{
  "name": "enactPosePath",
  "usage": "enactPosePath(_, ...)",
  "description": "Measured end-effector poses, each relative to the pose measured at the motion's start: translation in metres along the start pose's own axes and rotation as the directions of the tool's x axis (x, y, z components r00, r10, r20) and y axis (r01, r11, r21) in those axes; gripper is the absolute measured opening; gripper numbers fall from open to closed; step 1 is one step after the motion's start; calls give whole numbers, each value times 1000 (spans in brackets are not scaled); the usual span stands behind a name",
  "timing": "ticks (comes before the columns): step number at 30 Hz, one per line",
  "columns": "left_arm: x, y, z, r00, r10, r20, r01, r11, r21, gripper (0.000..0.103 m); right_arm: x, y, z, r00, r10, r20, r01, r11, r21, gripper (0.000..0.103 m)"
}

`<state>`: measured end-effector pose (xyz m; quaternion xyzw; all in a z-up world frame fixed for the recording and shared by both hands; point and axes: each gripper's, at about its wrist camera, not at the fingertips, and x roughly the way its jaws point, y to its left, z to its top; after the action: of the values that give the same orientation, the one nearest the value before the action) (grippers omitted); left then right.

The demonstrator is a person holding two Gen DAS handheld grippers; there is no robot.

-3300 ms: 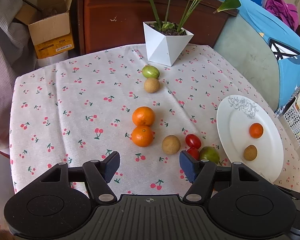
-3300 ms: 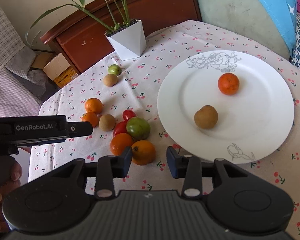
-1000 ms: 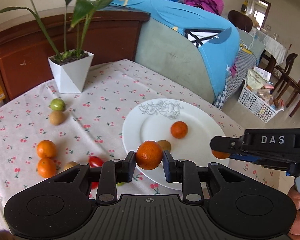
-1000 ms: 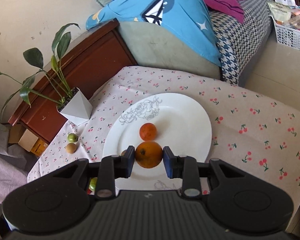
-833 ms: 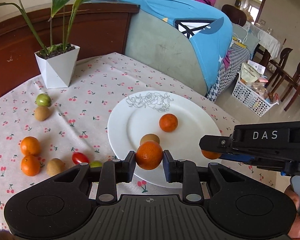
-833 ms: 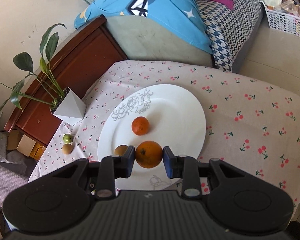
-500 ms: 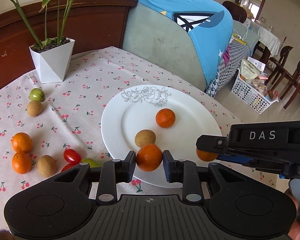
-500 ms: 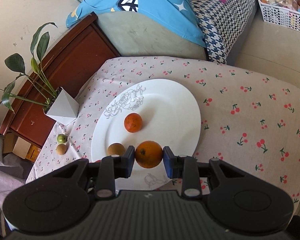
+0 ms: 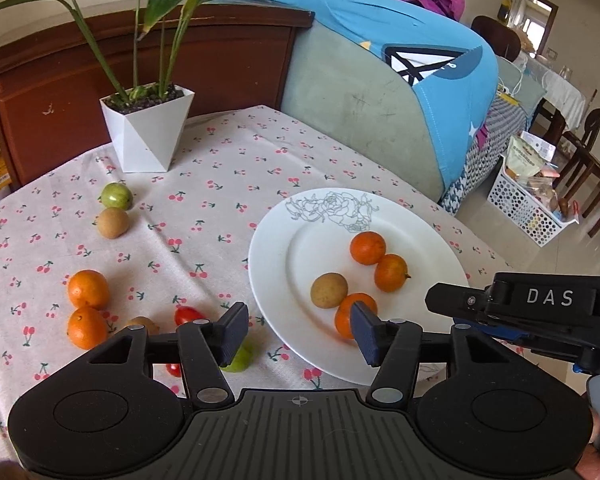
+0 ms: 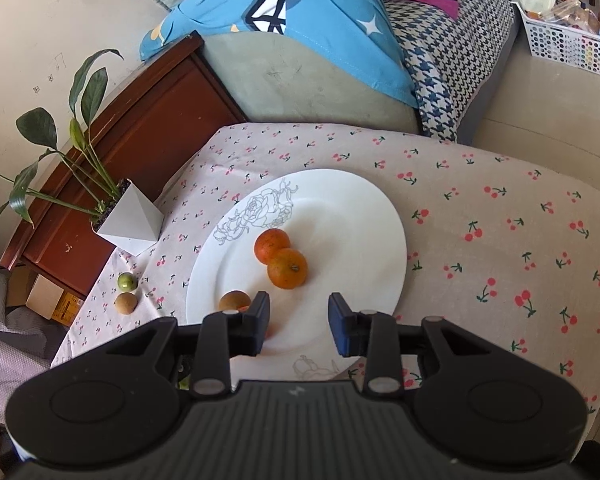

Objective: Organize fruits
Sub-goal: 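Lower both oranges onto the white plate and open both tools, then move the right tool toward a green lime while the left tool approaches an orange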

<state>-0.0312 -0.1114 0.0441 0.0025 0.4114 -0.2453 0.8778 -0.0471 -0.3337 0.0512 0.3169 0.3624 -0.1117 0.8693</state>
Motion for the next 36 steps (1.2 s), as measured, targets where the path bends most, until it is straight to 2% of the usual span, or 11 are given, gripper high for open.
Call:
enactPosePath(12,-20,54,11,995,101,9,-99,986,-132,60,4,27,-10,997,76,-21,-78,990,-117,34)
enactPosePath(23,-38,112,12,976,220,10,-207,932,-297,60,17,57,-29,987,141,-81,-156,961,-228,34)
enactPosePath(28,-38,128,4,965,262,-16,-253,913,-319,60,26,68,-38,981,155,-119,-182,947,-263,34)
enactPosePath(36,-32,129,-7,969,243,-31,-242,926,-291,59,42,79,-48,976,144,-164,-185,945,-271,34)
